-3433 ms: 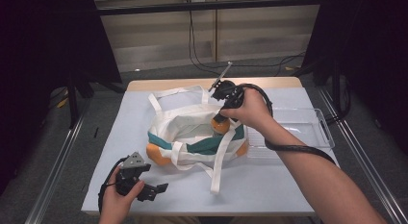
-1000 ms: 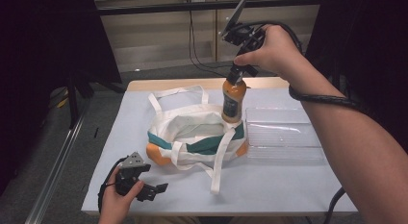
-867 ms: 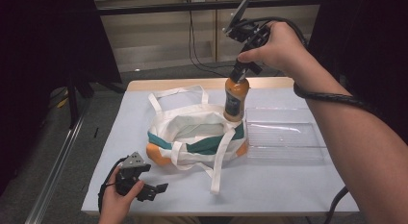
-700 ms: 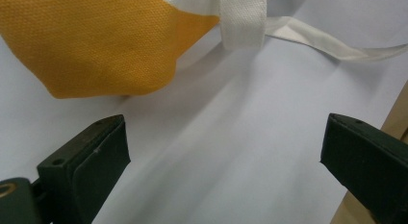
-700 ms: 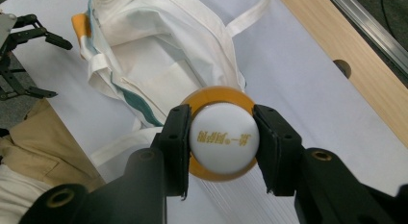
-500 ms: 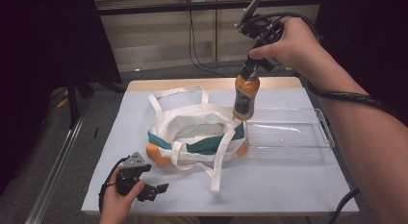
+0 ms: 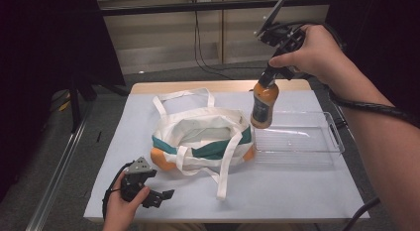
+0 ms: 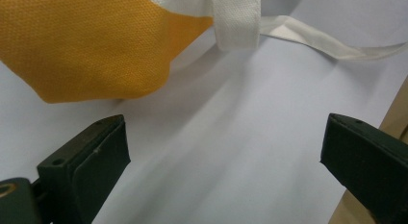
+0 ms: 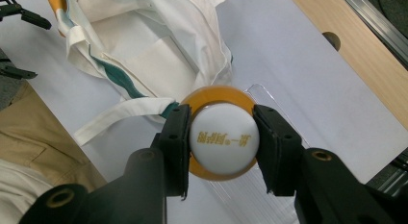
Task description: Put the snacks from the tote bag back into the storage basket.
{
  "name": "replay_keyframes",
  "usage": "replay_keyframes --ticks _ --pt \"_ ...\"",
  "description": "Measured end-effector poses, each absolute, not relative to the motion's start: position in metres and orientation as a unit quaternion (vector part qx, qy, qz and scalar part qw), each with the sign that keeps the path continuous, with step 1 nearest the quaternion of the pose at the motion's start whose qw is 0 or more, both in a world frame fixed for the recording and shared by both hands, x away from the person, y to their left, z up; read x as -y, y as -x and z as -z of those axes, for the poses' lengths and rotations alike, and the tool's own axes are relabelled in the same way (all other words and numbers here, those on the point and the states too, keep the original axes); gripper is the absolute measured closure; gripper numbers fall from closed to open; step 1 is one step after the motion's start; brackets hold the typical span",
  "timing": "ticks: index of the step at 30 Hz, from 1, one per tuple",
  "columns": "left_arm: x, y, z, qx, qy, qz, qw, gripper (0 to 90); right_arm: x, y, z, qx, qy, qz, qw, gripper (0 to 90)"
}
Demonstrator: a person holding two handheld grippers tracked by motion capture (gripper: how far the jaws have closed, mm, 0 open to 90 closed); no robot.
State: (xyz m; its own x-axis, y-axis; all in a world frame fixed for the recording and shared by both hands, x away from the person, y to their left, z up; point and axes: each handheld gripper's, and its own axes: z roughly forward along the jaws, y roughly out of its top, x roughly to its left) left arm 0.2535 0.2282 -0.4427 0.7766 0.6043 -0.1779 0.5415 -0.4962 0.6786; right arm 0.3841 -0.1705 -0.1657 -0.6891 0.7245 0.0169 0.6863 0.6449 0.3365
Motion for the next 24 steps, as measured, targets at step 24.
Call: replay_keyframes --ticks 24 --pt "-0.227 -0.253 0.442 -0.333 -0.863 -0.043 0.378 2.8 0.187 -0.376 0.189 -0.906 -0.395 -0.14 0.059 60.4"
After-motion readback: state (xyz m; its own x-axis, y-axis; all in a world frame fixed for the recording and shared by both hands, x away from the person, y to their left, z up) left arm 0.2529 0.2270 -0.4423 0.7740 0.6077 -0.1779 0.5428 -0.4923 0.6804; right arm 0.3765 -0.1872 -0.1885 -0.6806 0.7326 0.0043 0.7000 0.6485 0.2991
